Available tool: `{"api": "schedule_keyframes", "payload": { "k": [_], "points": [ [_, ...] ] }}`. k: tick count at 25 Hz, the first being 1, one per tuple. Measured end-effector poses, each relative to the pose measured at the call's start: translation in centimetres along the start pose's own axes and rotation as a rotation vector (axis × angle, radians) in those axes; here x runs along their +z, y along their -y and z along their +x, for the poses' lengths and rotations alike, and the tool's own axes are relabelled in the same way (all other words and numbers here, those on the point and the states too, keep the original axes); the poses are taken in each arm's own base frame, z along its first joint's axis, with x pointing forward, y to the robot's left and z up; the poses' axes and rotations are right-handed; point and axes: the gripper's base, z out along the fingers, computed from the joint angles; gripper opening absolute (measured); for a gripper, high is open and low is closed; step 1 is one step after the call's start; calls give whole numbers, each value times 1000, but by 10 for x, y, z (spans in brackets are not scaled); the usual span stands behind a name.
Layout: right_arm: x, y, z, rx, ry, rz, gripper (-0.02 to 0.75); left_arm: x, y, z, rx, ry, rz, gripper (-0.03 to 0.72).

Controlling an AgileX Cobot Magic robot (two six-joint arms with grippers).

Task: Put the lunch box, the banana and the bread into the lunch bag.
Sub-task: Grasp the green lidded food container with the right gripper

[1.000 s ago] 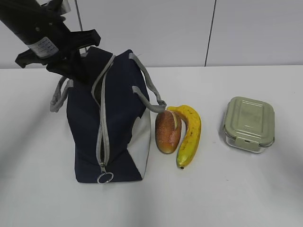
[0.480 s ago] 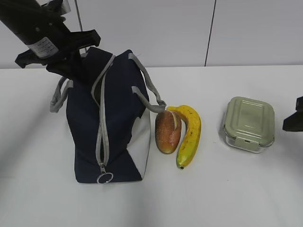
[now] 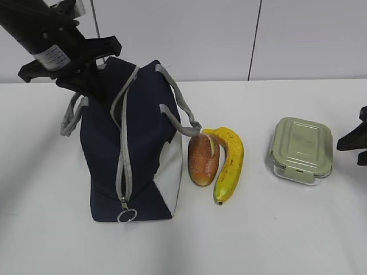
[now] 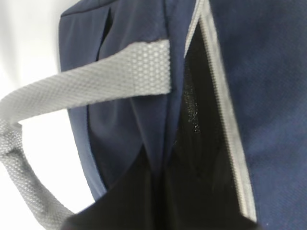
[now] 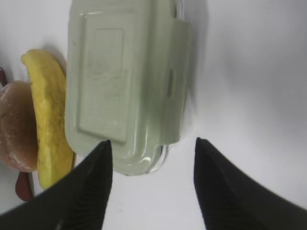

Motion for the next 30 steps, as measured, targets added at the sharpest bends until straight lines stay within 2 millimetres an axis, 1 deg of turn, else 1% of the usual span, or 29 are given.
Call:
{"api": "schedule_keyframes", "payload": {
  "k": [2,5,14,16,20,22,25,30],
  "points": [
    [7,7,-6,14,-20,-9,403,0,0,0,0,0,0,-1],
    [18,15,-10,32,-48,-10,403,0,0,0,0,0,0,-1],
    [31,21,-11,75,-73,-30,405,0,0,0,-1,-1,2,-1],
    [35,23,-12,77,-87,-42,442,0,0,0,-1,-1,2,-1],
    [44,25,-18,72,-118,-88,597,0,0,0,-1,-1,2,-1],
    [49,25,-22,58,-135,-126,628,0,0,0,-1,-2,2,-1],
    [57,27,-29,50,-155,-172,630,0,0,0,-1,-2,2,-1],
    [73,34,-35,66,-195,-217,593,0,0,0,-1,-2,2,-1]
  ]
}}
